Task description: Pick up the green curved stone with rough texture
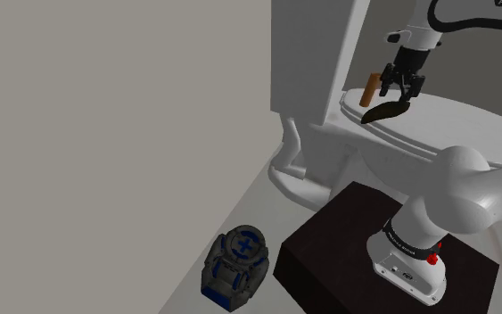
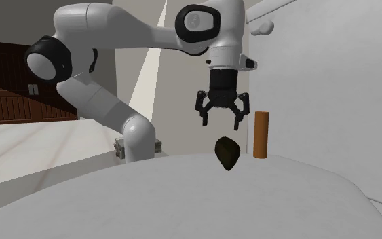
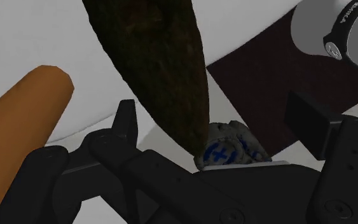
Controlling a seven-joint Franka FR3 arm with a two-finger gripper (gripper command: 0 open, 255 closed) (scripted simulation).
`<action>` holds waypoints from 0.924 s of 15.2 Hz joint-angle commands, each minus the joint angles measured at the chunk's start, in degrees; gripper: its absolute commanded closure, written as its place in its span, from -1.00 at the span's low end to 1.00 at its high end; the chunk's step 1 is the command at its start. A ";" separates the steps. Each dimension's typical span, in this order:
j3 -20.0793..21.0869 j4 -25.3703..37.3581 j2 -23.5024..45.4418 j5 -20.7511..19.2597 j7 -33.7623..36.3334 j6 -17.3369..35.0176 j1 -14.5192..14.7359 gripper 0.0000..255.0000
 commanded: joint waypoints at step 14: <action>-7.64 -2.83 1.96 -4.51 -8.20 6.95 2.62 1.00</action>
